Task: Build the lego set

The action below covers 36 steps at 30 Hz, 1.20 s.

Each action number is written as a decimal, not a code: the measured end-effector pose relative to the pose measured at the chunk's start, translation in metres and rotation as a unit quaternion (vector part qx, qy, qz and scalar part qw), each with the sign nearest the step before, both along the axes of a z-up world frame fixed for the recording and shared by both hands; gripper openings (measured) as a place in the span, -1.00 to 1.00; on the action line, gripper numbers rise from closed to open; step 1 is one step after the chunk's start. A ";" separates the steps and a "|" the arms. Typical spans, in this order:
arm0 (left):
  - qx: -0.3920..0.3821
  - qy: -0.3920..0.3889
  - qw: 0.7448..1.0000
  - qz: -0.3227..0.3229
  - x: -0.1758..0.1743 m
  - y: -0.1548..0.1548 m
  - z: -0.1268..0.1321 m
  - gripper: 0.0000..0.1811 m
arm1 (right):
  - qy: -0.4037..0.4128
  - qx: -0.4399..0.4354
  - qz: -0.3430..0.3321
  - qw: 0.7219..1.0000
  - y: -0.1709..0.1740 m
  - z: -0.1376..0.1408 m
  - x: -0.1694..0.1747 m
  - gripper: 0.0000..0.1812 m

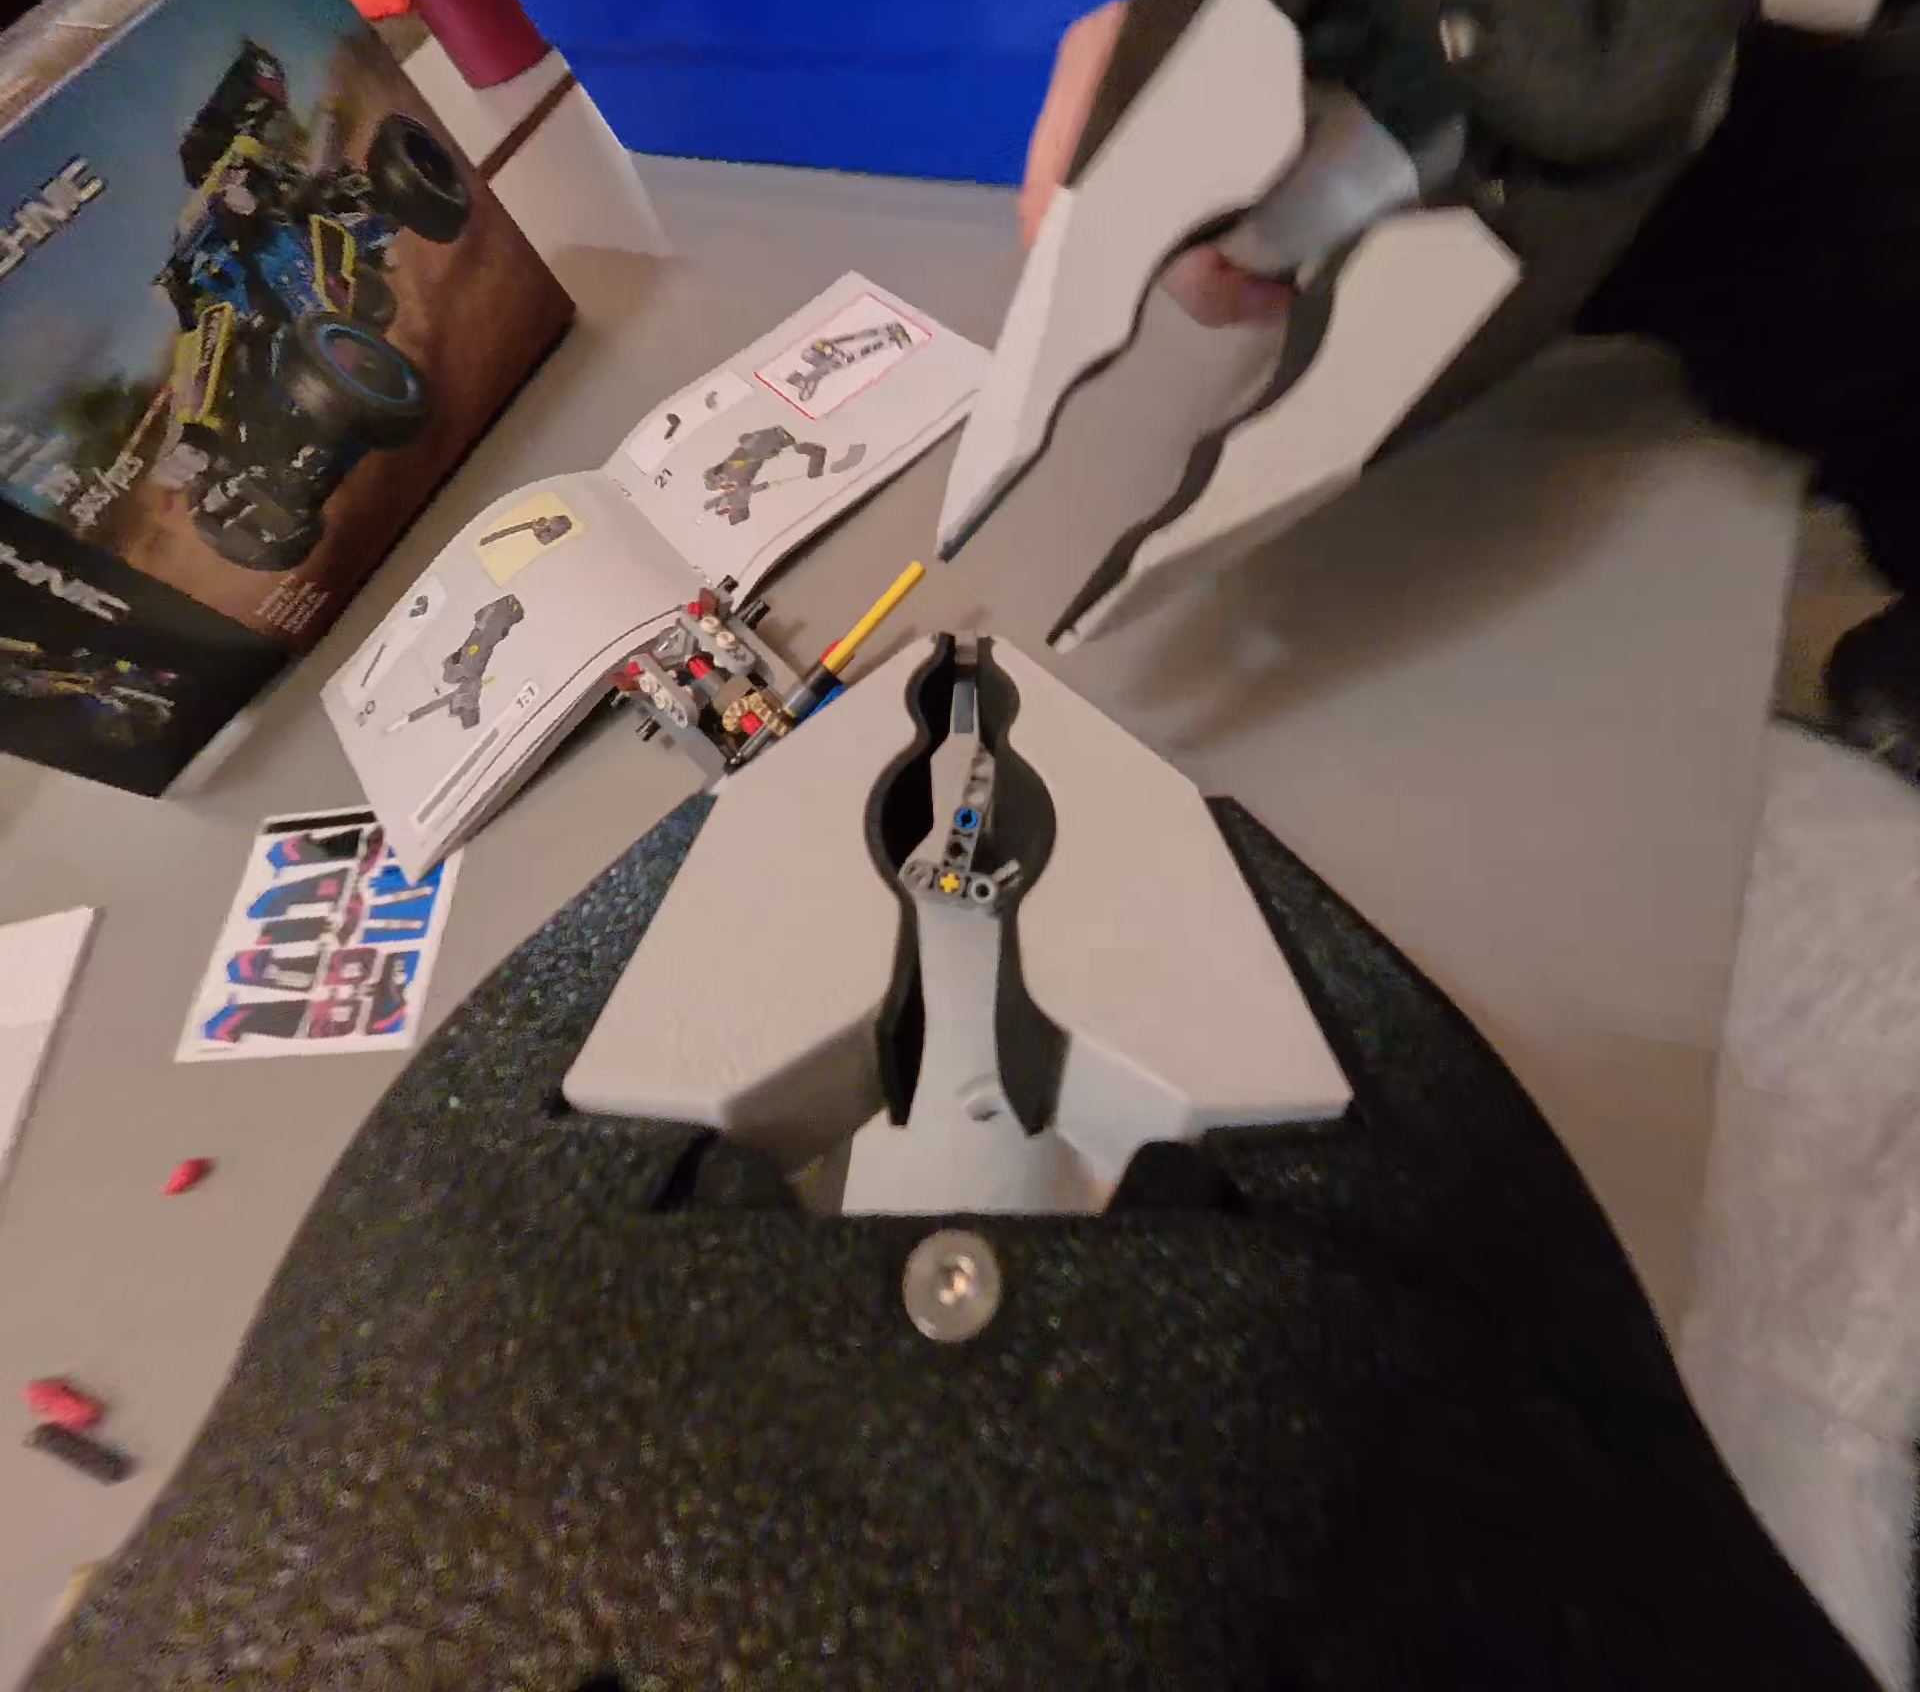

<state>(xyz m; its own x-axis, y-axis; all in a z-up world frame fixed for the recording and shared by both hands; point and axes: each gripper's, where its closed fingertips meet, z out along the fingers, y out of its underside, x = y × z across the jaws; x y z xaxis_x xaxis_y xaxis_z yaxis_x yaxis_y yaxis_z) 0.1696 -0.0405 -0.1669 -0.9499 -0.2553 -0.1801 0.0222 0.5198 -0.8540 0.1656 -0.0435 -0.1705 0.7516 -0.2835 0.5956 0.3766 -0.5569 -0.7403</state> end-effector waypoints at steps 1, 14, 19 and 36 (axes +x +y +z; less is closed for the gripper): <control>-0.027 0.020 0.999 0.006 0.000 0.002 0.006 -0.99 | -0.016 -0.011 -0.016 1.000 0.002 0.002 0.001 -0.73; -0.155 0.015 0.986 0.053 -0.006 0.006 0.043 -0.99 | 0.081 0.161 -0.186 0.966 0.017 0.037 0.010 -0.65; -0.205 -0.003 0.977 0.066 -0.014 0.004 0.057 -0.99 | 0.110 0.234 -0.224 0.940 0.013 0.050 0.002 -0.86; -0.239 -0.022 0.968 0.078 -0.024 0.003 0.068 -0.99 | 0.051 0.251 -0.261 0.931 0.009 0.061 -0.003 -0.94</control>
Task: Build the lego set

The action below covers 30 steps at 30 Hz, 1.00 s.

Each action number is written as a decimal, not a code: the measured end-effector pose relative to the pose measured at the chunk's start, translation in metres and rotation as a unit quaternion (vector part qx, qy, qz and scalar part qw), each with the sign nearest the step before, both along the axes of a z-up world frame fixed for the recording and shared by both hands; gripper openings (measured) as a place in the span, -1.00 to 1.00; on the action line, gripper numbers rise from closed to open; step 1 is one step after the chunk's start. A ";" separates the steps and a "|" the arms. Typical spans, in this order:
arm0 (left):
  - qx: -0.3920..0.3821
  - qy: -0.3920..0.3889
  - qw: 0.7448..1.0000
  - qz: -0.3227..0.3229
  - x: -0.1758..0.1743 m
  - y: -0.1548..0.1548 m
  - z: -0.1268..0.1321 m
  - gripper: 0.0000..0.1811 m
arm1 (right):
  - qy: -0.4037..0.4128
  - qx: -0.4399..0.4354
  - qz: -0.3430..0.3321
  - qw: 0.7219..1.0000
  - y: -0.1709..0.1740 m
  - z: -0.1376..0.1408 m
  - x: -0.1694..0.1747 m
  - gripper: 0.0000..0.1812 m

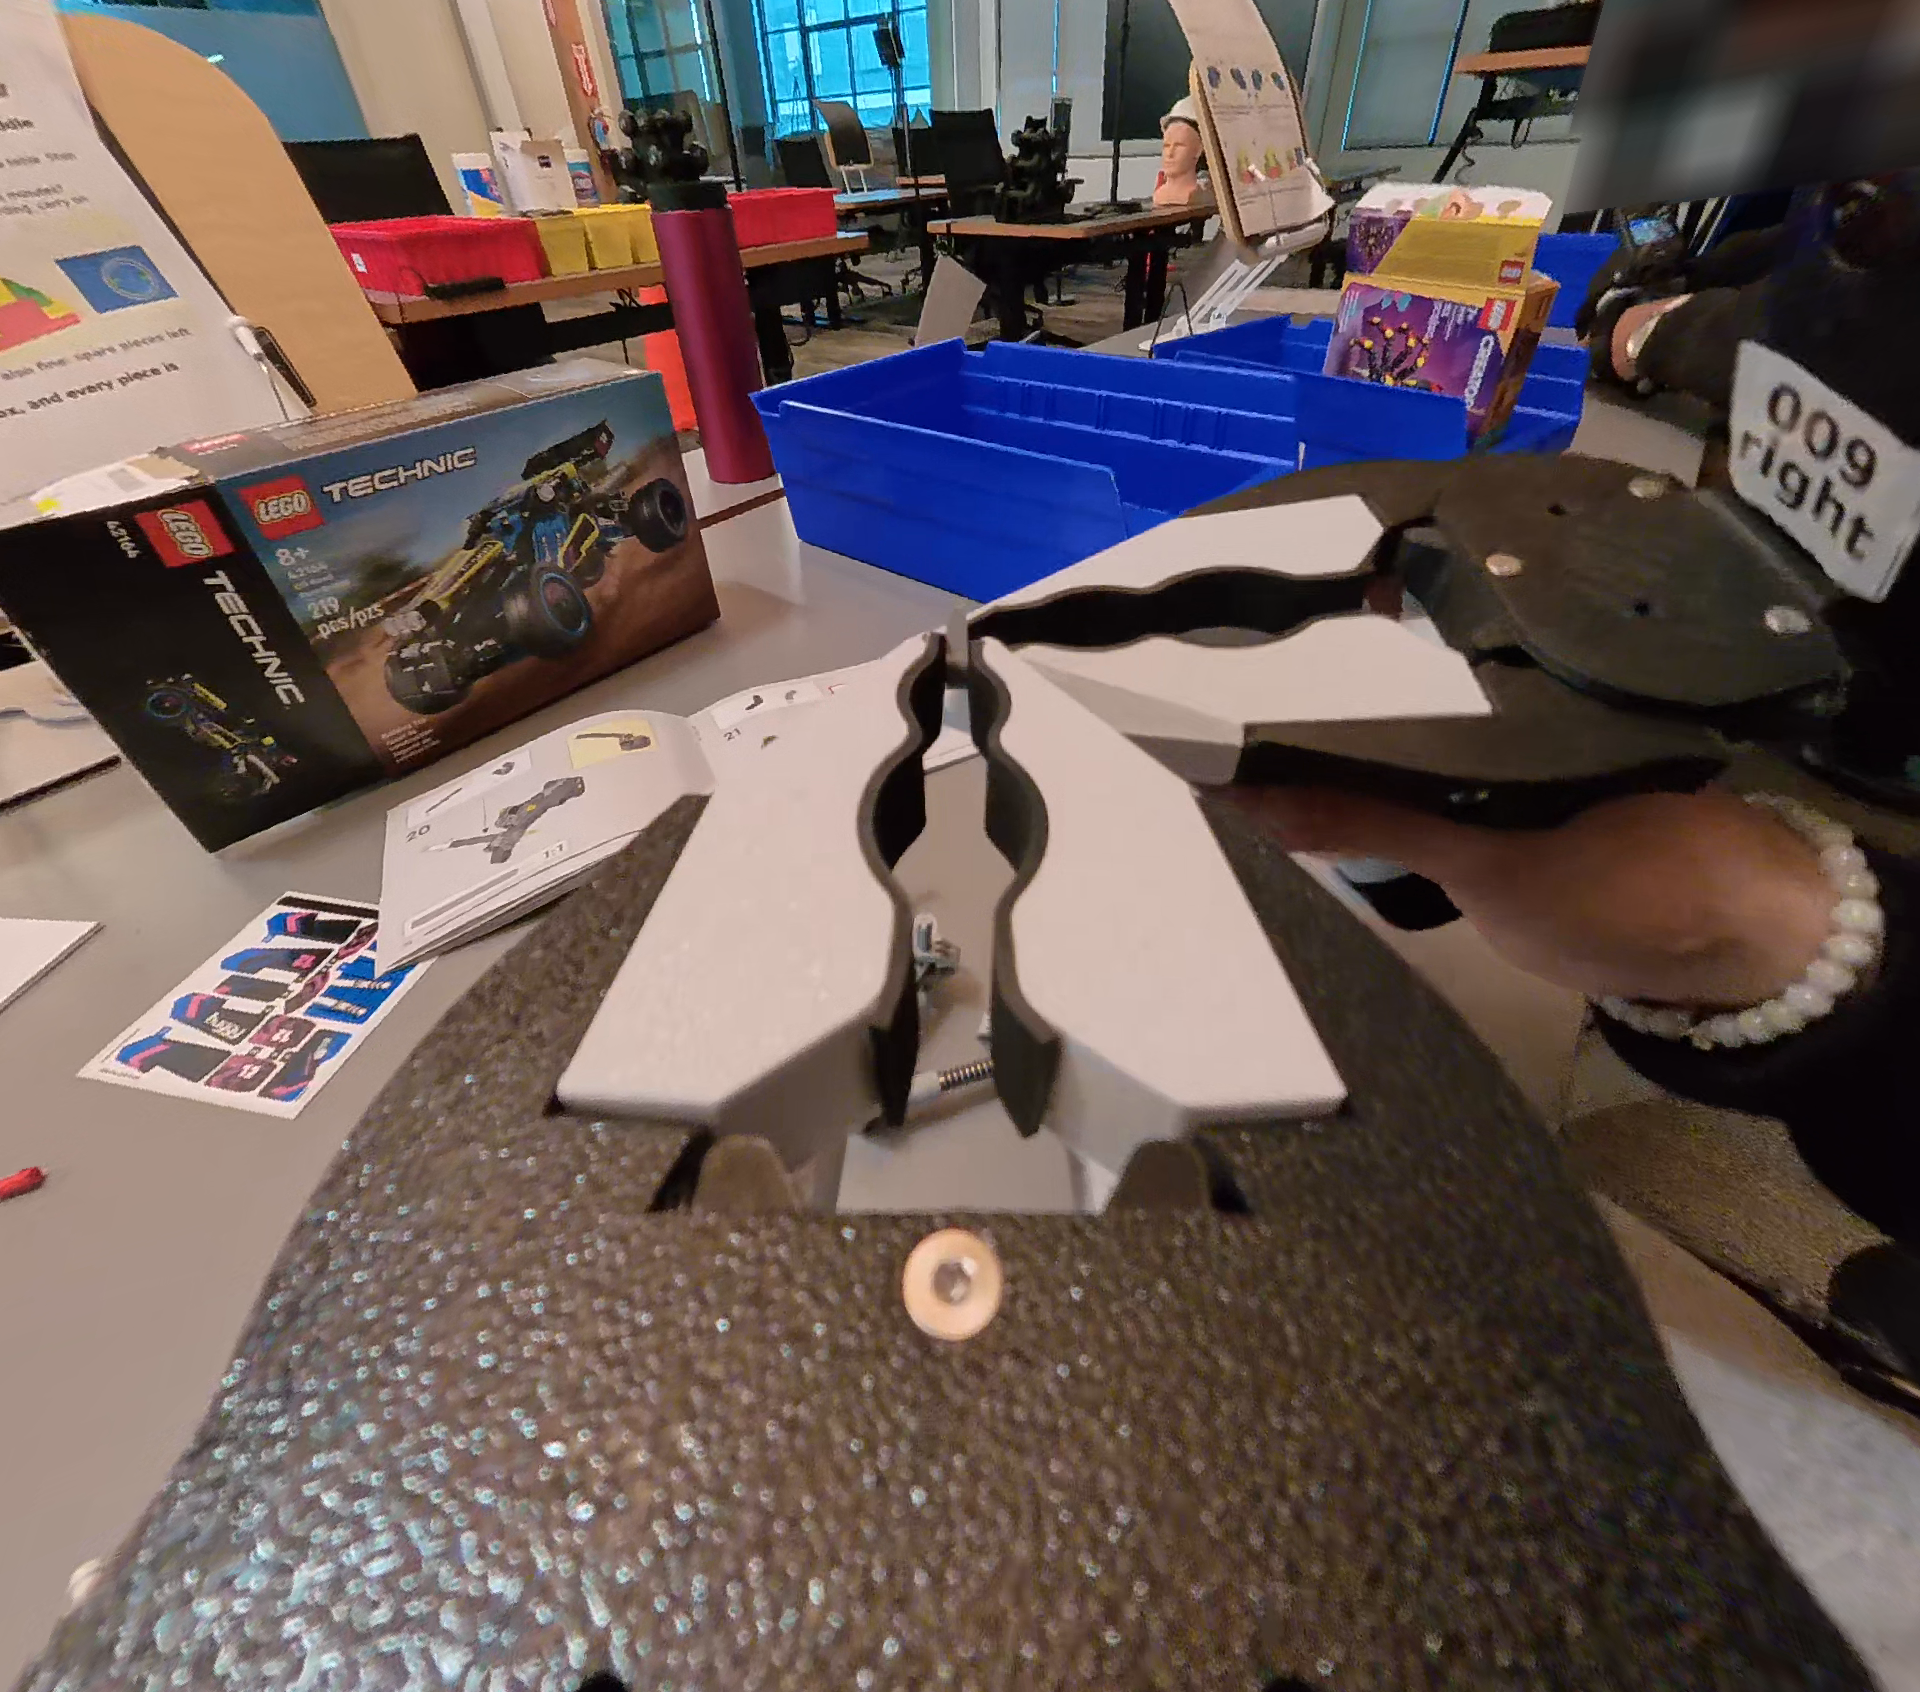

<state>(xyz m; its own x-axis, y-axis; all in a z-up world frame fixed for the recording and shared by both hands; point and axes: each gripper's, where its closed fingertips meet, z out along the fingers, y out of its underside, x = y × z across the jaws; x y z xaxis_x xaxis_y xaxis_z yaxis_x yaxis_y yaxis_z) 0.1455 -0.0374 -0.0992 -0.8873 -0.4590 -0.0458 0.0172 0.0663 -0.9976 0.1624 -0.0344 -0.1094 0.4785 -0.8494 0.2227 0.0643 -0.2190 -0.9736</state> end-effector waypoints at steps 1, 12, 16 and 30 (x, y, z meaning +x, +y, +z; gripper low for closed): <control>0.005 -0.005 1.000 -0.005 -0.001 -0.001 -0.001 -0.99 | 0.010 0.009 0.013 1.000 0.000 -0.001 0.000 -0.94; 0.128 -0.198 0.943 -0.234 -0.040 0.000 0.004 -0.82 | 0.253 0.319 0.396 0.823 0.007 -0.011 -0.048 -0.94; 0.190 -0.249 0.910 -0.272 -0.046 -0.002 -0.006 -0.86 | 0.274 0.349 0.465 0.766 0.015 -0.005 -0.064 -0.95; 0.219 -0.319 0.860 -0.334 -0.060 0.003 -0.015 -0.90 | 0.333 0.356 0.512 0.707 0.025 -0.012 -0.081 -0.94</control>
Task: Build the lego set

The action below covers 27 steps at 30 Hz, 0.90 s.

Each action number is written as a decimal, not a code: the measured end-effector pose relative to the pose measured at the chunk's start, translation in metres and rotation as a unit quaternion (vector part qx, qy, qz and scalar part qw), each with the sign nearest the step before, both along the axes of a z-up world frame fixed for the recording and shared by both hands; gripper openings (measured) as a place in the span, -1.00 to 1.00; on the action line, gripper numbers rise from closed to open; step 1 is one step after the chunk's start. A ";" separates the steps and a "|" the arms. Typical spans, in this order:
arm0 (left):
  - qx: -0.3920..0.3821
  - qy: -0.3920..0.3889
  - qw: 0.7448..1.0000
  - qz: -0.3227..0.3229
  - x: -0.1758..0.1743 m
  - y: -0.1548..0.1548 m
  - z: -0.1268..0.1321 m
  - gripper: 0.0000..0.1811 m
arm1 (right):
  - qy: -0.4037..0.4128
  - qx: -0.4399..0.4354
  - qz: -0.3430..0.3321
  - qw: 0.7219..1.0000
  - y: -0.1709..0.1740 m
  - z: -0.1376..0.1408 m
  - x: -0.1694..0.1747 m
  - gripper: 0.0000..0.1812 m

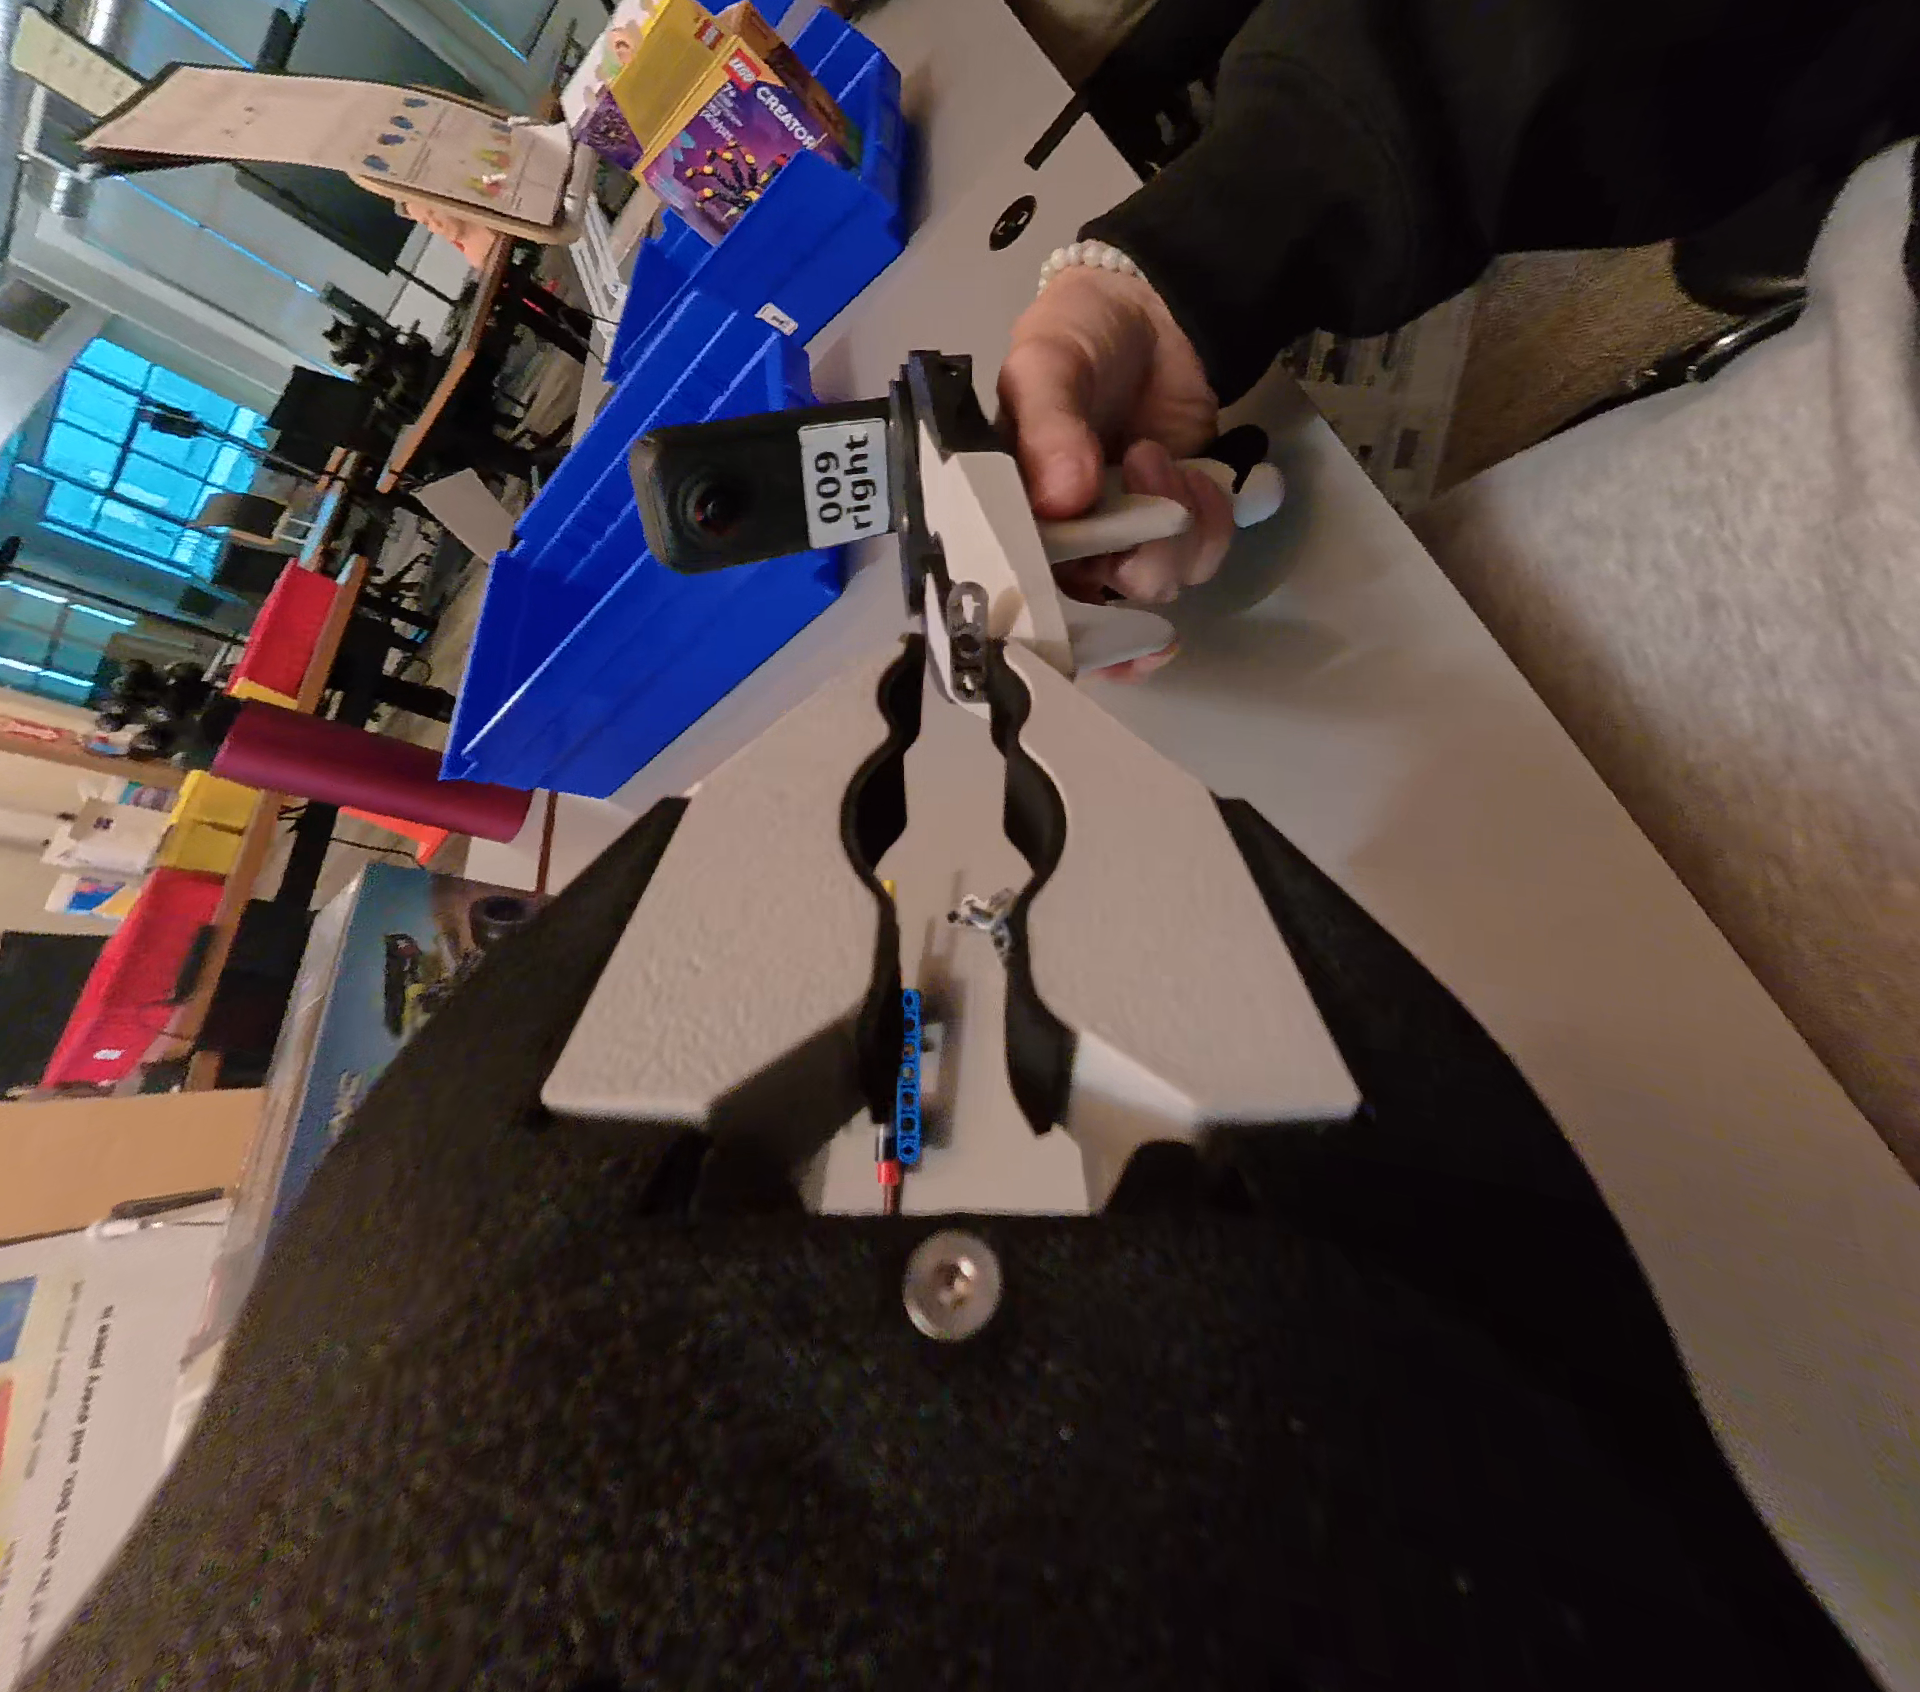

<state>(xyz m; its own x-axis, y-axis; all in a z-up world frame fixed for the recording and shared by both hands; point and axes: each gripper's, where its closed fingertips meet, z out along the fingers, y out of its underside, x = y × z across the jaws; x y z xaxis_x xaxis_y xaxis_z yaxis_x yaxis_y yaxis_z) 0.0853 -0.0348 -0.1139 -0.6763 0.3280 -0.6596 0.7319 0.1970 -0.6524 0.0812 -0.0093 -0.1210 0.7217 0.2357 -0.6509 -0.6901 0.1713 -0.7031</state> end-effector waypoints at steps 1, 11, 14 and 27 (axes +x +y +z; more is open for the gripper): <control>0.001 0.004 1.000 -0.008 -0.002 0.001 0.000 -0.91 | 0.000 -0.002 0.007 1.000 0.001 0.000 -0.002 -0.94; 0.047 0.089 0.992 -0.079 -0.018 0.008 -0.005 -0.94 | -0.002 -0.015 0.059 0.998 0.008 -0.003 -0.018 -0.94; 0.046 0.090 0.991 -0.087 -0.021 0.009 -0.006 -0.94 | 0.000 -0.012 0.068 0.998 0.008 -0.004 -0.020 -0.94; 0.024 0.135 0.990 0.028 0.007 -0.002 -0.010 -0.95 | -0.008 -0.025 -0.022 0.999 -0.004 -0.006 0.006 -0.87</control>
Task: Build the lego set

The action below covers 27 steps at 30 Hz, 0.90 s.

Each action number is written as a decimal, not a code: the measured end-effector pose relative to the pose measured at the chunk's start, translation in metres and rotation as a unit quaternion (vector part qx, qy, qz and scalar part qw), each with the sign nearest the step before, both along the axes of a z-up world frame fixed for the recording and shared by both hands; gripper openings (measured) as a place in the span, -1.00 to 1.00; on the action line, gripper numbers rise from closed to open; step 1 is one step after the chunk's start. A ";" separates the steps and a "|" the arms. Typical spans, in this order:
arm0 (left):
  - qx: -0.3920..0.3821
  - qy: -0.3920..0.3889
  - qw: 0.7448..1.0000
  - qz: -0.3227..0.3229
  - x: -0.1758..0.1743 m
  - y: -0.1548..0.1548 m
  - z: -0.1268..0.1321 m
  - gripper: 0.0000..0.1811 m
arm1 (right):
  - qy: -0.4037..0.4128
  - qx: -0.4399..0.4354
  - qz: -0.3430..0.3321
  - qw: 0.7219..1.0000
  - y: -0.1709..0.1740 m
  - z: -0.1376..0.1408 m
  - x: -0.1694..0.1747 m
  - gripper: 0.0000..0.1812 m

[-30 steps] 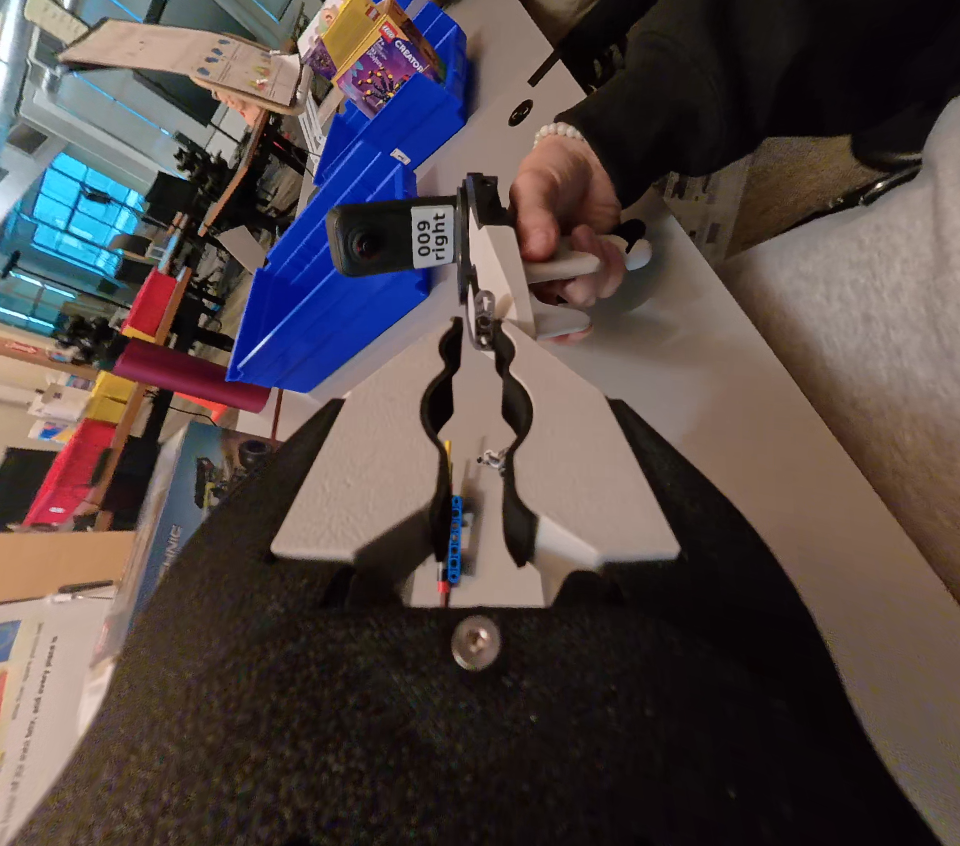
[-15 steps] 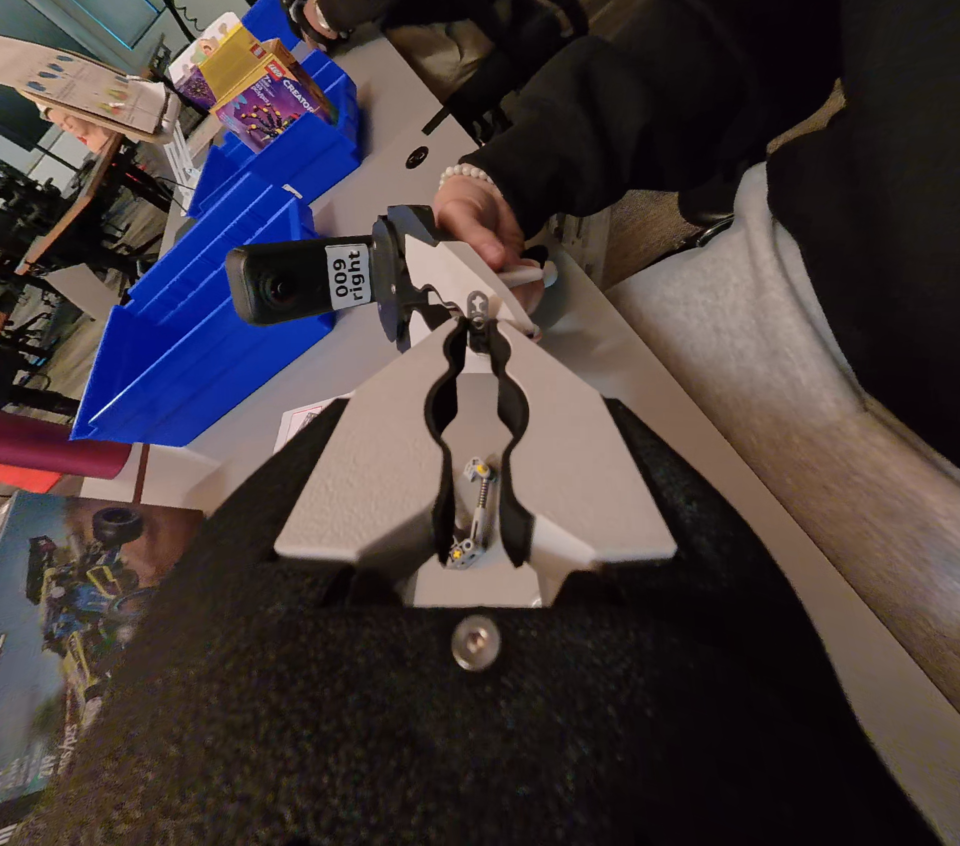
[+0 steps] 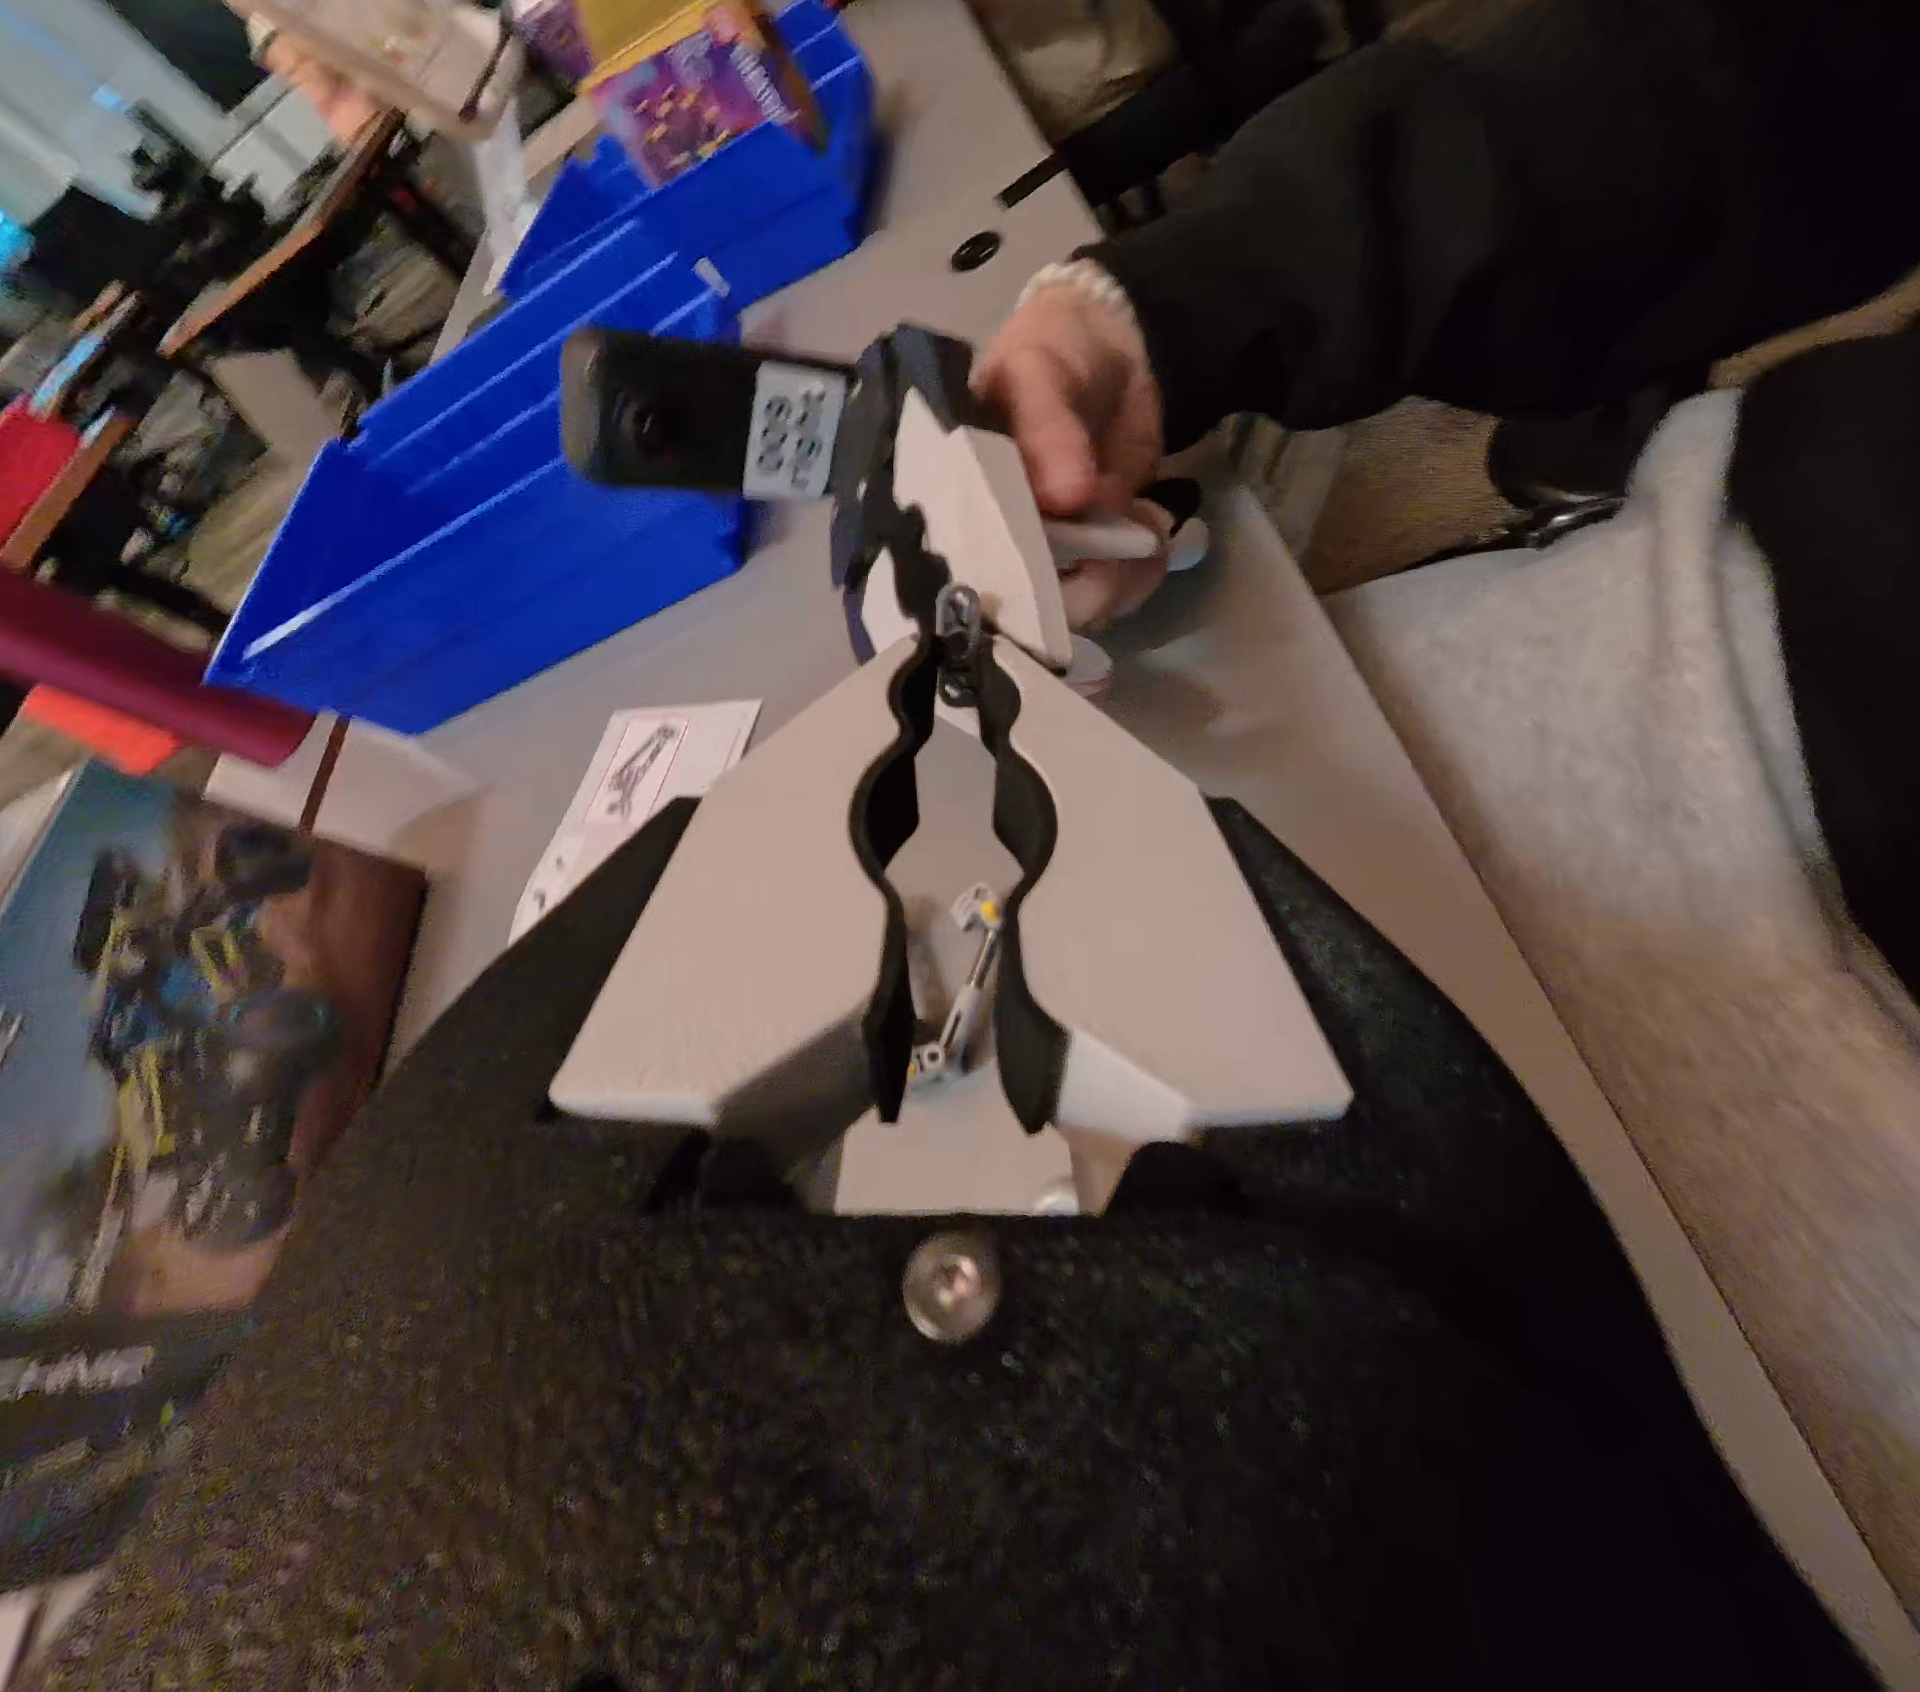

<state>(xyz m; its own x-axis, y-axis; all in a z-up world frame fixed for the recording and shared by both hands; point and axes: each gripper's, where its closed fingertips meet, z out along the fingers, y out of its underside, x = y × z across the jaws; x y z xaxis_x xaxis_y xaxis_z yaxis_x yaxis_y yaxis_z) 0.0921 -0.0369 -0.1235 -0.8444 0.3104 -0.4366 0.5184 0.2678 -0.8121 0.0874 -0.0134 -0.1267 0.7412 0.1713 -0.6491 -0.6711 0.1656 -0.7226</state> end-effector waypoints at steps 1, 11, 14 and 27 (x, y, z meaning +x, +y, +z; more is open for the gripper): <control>0.003 0.007 1.000 0.028 0.007 -0.001 -0.001 -0.95 | -0.014 -0.014 -0.026 0.999 -0.002 -0.002 0.006 -0.85; -0.010 0.135 0.965 0.225 0.052 -0.001 0.002 -0.95 | -0.190 -0.222 -0.255 0.922 -0.001 -0.013 0.044 -0.95; -0.003 0.123 0.963 0.240 0.055 0.000 0.000 -0.95 | -0.189 -0.248 -0.283 0.907 -0.004 -0.015 0.049 -0.97; 0.018 0.087 0.966 0.243 0.053 -0.003 -0.015 -0.94 | -0.153 -0.270 -0.282 0.908 -0.009 -0.024 0.052 -0.98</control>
<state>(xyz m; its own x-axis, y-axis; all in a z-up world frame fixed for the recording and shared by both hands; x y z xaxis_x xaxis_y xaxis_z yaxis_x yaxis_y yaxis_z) 0.1454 -0.0398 -0.1384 -0.9538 -0.1281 -0.2718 0.1815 0.4754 -0.8609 0.1396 -0.0227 -0.1506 0.7720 -0.5734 -0.2743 -0.3431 -0.0127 -0.9392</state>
